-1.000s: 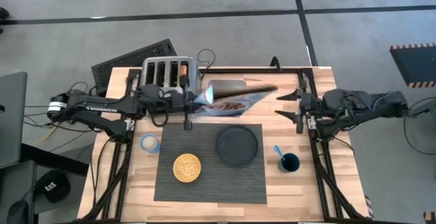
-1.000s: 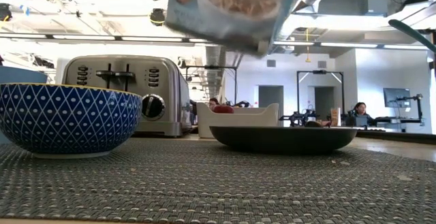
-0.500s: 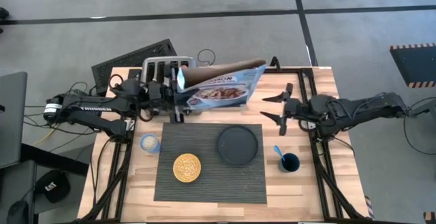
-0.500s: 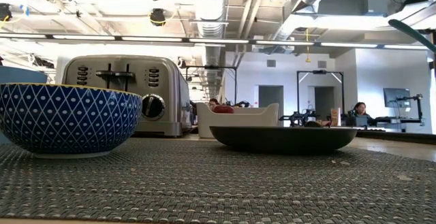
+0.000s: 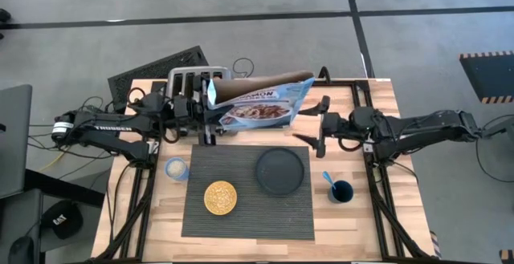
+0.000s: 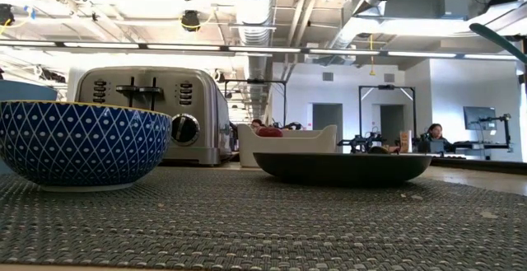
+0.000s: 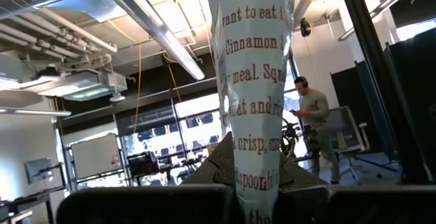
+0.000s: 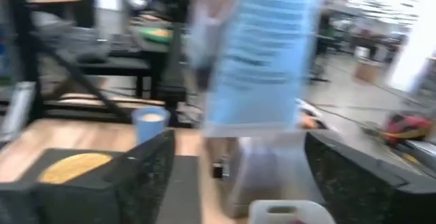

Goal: Arrange a breakfast setting
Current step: Pour the cereal from the blue cereal box into the yellow patterned bowl

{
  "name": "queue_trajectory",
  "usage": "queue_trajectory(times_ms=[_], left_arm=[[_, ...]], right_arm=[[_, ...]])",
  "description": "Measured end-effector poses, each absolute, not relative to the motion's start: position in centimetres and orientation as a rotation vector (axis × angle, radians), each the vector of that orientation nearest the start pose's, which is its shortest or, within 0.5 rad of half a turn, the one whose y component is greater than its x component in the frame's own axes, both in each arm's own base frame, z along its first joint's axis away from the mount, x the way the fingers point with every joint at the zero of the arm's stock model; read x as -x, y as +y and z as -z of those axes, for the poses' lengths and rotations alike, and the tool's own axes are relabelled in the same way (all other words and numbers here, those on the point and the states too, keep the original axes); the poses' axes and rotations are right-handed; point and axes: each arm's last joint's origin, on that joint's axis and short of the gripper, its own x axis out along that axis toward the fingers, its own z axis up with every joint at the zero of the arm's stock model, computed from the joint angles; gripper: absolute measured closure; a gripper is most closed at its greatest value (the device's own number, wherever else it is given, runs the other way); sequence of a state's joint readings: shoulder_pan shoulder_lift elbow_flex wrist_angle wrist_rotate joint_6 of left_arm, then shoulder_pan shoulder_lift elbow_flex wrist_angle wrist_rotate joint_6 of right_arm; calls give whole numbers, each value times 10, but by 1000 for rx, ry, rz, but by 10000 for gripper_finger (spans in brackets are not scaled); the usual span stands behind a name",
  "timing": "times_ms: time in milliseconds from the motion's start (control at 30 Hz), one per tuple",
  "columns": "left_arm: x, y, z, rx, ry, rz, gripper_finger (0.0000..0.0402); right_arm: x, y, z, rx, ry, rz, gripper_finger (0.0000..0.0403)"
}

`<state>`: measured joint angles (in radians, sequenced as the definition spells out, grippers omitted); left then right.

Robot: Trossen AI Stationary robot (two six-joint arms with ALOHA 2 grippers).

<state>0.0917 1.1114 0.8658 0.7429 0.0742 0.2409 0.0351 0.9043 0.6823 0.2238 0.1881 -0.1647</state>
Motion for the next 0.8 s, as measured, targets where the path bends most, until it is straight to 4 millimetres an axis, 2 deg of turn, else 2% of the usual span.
queue_trajectory(times_ms=[100,333,633,800], left_arm=[[-239,20,-385,-277,-492,-76,401],[-239,19,-386,-282,-508,-55,401],[-238,18,-387,-287,-526,-44,401],[-237,18,-389,-293,-545,-46,401]], right_arm=[[-205,2,-316,205,9,124,9],[-210,2,-314,217,5,131,42],[-232,-7,-313,228,-91,180,46],[-240,-15,-310,193,-132,111,46]])
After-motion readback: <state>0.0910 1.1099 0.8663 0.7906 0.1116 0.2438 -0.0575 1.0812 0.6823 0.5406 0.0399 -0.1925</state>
